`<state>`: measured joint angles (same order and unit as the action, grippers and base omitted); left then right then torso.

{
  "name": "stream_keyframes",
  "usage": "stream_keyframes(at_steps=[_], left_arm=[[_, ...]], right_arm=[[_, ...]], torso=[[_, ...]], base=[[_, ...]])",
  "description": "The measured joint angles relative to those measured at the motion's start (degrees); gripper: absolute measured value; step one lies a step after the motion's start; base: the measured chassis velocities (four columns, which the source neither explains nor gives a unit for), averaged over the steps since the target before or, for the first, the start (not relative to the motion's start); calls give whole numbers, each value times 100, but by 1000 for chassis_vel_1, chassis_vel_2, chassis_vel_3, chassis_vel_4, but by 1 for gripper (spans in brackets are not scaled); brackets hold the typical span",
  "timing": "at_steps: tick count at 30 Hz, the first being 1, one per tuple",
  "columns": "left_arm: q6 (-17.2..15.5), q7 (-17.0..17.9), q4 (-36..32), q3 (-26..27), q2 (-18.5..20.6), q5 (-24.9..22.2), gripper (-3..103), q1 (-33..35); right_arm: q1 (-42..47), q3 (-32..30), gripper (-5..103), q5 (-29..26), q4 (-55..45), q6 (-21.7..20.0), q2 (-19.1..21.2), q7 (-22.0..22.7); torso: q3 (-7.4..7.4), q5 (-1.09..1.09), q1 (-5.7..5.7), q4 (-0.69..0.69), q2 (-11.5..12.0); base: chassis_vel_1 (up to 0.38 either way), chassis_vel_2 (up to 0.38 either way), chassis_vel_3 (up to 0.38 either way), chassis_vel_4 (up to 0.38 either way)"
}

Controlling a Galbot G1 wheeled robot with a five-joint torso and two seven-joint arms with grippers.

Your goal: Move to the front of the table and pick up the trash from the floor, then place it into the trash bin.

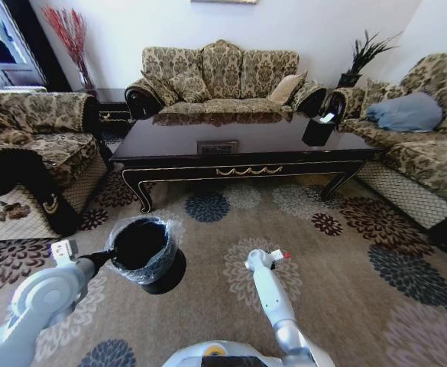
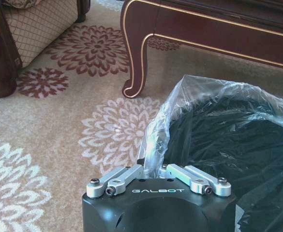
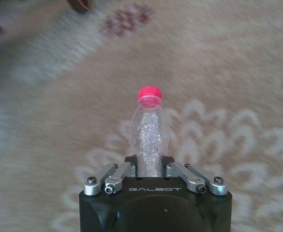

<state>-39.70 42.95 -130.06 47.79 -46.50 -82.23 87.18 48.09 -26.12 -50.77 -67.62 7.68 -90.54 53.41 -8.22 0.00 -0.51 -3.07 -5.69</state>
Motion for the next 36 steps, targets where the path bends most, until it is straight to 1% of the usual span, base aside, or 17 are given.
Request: stream_keyframes(at_steps=[3, 4, 7, 11, 12, 15, 16, 19, 20, 22, 24, 25, 27, 28, 31, 34, 36], left_arm=[[0, -3, 1, -108, 4, 72, 4, 0], [0, -33, 8, -169, 23, 148, 4, 21], [0, -66, 28, -233, 55, 202, 4, 22], [8, -22, 38, -362, 83, -2, 4, -134], [8, -22, 38, -362, 83, -2, 4, -134], [13, 8, 97, -500, 69, -77, 4, -268], [13, 8, 97, -500, 69, -77, 4, -268], [12, 10, 244, -696, 64, -99, 4, -453], [12, 10, 244, -696, 64, -99, 4, -453], [13, 9, 336, -823, 65, -111, 4, -558], [29, 9, 489, -1078, 83, -114, 4, -754], [29, 9, 489, -1078, 83, -114, 4, -754], [37, 7, 591, -1254, 110, -137, 4, -910], [37, 7, 591, -1254, 110, -137, 4, -910], [49, 2, 784, -1475, 167, -196, 4, -1192], [54, 2, 888, -1578, 192, -236, 4, -1370], [58, 2, 998, -1692, 208, -306, 4, -1594]], right_arm=[[159, 432, 22, -24, -650, 69, 197, -50], [193, 706, 22, -37, -894, 97, 359, -108], [188, 1113, 22, -32, -1169, 162, 639, -257], [55, 1845, 22, 109, -1603, 320, 1181, -502], [55, 1845, 22, 109, -1603, 320, 1181, -502], [-103, 2191, 22, 179, -2012, 455, 1460, -648], [-103, 2191, 22, 179, -2012, 455, 1460, -648], [-336, 2477, 22, 133, -2469, 634, 1655, -1025], [-336, 2477, 22, 133, -2469, 634, 1655, -1025], [-514, 2662, 22, 82, -2686, 747, 1739, -1242], [-795, 2993, 22, -35, -2983, 937, 1893, -1633], [-795, 2993, 22, -35, -2983, 937, 1893, -1633], [-963, 3272, 22, -40, -3152, 1123, 2007, -1990], [-963, 3272, 22, -40, -3152, 1123, 2007, -1990], [-1157, 3678, 22, -28, -3309, 1328, 2097, -2408], [-1259, 3901, 22, -59, -3375, 1361, 2080, -2508], [-1372, 4154, 22, -141, -3410, 1368, 1966, -2537]], torso=[[0, 0, 0, 0, -1], [0, 0, 0, 0, -1], [0, -1, 0, 1, -1], [0, 0, 0, 0, -1], [0, 0, 0, 0, -1], [0, 0, 0, -1, -1], [0, 0, 0, -1, -1], [0, 0, 0, 1, -1], [0, 0, 0, 1, -1], [0, 0, 0, 0, -1], [0, -1, 0, 0, -1], [0, -1, 0, 0, -1], [-1, -1, 0, 1, -1], [-1, -1, 0, 1, -1], [-1, -1, 0, -1, -1], [-1, -1, 0, 0, -1], [-1, -1, 0, 0, -1]], base=[[0, 0, 0, 0], [0, 0, 0, 0], [0, 0, 0, 0], [0, 0, 0, 0], [0, 0, 0, 0], [0, 0, 0, 0], [0, 0, 0, 0], [0, 0, 0, 0], [0, 0, 0, 0], [0, 0, 0, 0], [0, 0, 0, 0], [0, 0, 0, 0], [0, 0, 0, 0], [0, 0, 0, 0], [0, 0, 0, 0], [0, 0, 0, 0], [0, 0, 0, 0]])
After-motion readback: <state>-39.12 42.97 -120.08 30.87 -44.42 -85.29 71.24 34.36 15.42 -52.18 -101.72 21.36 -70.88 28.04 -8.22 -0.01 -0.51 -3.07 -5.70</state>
